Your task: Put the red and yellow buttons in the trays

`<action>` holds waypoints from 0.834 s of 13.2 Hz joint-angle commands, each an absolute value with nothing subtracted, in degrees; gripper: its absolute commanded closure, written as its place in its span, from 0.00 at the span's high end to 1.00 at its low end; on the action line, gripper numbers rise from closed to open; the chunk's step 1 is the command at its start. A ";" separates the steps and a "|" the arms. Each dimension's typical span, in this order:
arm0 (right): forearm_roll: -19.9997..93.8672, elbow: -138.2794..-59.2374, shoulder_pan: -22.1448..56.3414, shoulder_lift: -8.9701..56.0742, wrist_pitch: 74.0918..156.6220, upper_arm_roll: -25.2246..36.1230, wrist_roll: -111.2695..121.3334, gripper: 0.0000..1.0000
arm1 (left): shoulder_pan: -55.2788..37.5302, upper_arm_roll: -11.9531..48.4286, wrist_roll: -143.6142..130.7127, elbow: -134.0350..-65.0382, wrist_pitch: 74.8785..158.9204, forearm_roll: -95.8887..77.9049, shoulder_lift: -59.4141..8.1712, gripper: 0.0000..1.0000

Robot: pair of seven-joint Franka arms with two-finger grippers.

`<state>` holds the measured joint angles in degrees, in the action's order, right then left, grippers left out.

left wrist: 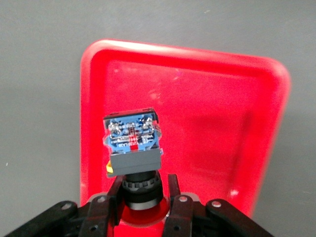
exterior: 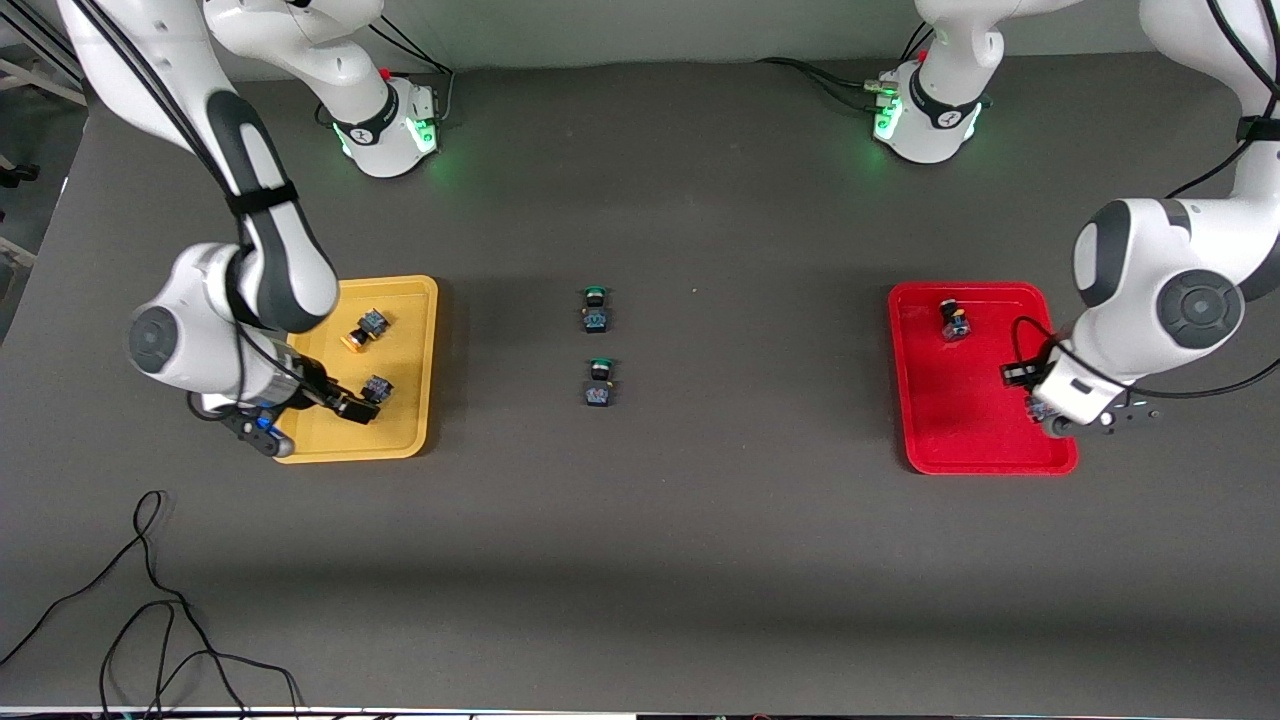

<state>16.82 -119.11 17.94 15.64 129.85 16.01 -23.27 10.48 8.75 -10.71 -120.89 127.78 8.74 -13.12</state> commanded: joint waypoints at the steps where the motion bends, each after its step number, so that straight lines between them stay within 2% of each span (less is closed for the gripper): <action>1: 16.10 -120.32 17.23 3.90 125.17 15.91 -19.27 1.00 | 14.40 9.40 -6.86 -132.77 141.89 9.05 -11.77 0.00; 3: 11.80 -118.75 16.53 -1.56 122.02 15.47 -17.49 1.00 | 14.85 9.40 -6.77 -134.64 146.67 9.05 -14.66 0.00; 4: 9.95 -115.96 15.65 -3.24 117.82 14.69 -17.40 1.00 | 14.94 9.40 -6.77 -134.65 147.73 9.05 -15.72 0.00; 5: 8.02 -112.01 15.21 -4.12 112.12 13.72 -16.18 1.00 | 14.94 9.40 -6.77 -134.39 148.09 9.05 -16.25 0.28; 6: 6.69 -107.80 13.64 -4.30 106.58 12.67 -14.61 1.00 | 15.12 9.40 -6.51 -134.21 148.10 9.05 -16.17 0.99; 9: 6.24 -97.41 7.14 -4.48 95.30 6.70 -9.34 1.00 | 15.64 9.58 -4.57 -132.02 145.47 9.05 -13.28 1.00; 11: 1.62 -95.02 5.98 -4.57 93.87 4.67 -6.43 1.00 | 15.47 9.75 -3.26 -129.22 140.30 8.97 -10.48 1.00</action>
<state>5.63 -98.76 7.55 -6.15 96.06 6.99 -9.68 15.05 9.09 -5.26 -131.06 145.55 8.74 -14.58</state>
